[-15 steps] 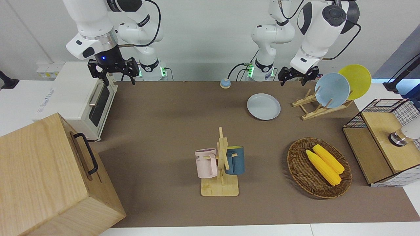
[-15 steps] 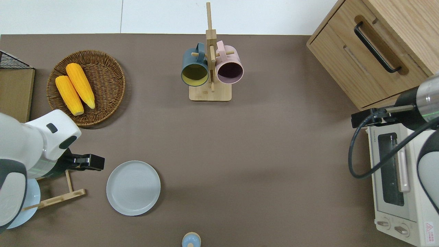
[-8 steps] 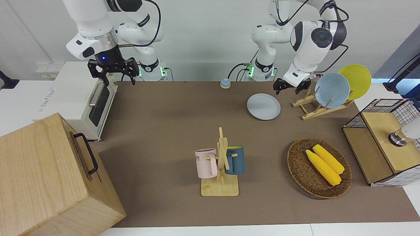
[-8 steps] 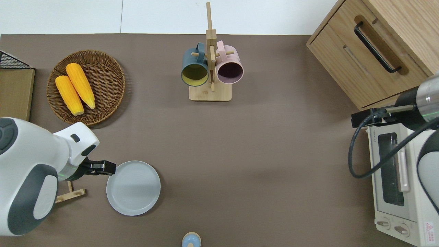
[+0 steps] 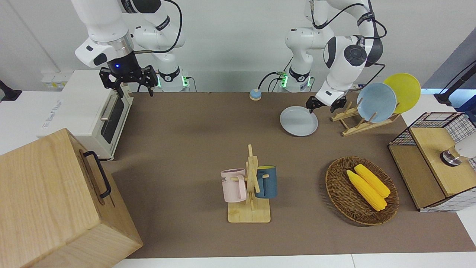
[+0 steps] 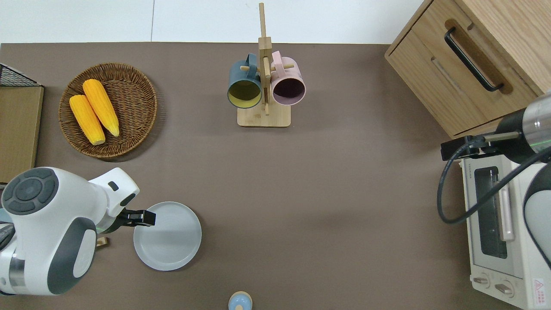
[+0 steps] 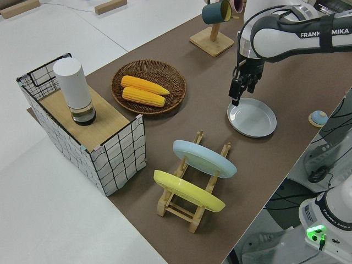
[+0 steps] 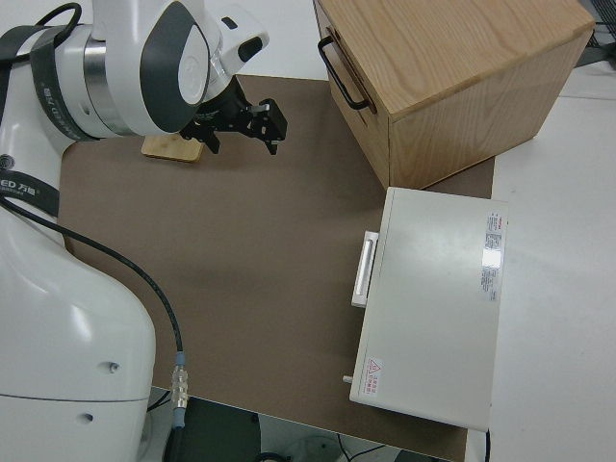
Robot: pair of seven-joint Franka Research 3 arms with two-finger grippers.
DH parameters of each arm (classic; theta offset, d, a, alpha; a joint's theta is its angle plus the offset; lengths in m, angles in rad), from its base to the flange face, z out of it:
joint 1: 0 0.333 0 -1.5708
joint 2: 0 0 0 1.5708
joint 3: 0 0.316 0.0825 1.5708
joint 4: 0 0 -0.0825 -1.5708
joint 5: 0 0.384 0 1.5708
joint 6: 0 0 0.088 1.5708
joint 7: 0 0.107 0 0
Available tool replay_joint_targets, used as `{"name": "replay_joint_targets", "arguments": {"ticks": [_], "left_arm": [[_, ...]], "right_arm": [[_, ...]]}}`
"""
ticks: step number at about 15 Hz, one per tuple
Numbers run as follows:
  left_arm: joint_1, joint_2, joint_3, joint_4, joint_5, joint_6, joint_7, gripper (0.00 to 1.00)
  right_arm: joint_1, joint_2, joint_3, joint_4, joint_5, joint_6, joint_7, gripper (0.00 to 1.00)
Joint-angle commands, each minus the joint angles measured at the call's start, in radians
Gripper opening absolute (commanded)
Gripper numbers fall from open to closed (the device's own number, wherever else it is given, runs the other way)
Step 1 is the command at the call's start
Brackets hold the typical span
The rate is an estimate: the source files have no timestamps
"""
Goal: Pick gray plate from table and place it on lower plate rack with left arm
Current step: 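Lower the left gripper and close it on the gray plate's rim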
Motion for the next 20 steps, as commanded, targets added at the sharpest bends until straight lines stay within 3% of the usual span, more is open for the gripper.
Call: {"name": "replay_joint_targets", "arguments": {"ticks": [1,9,20], "left_arm": [[-0.002,-0.024,-0.004,-0.091,0.021,0.098,-0.009,1.0],[0.001,-0.015,-0.004,-0.198,0.021,0.267,-0.009,1.0],[-0.004,0.068,-0.004,-0.245,0.021,0.417,-0.009,1.0]], "right_arm": [[-0.022,0.009,0.02,0.021,-0.003,-0.016,0.013,0.983],[-0.022,0.009,0.02,0.021,-0.003,-0.016,0.013,0.983],[-0.022,0.009,0.02,0.02,-0.003,-0.016,0.015,0.983]]}}
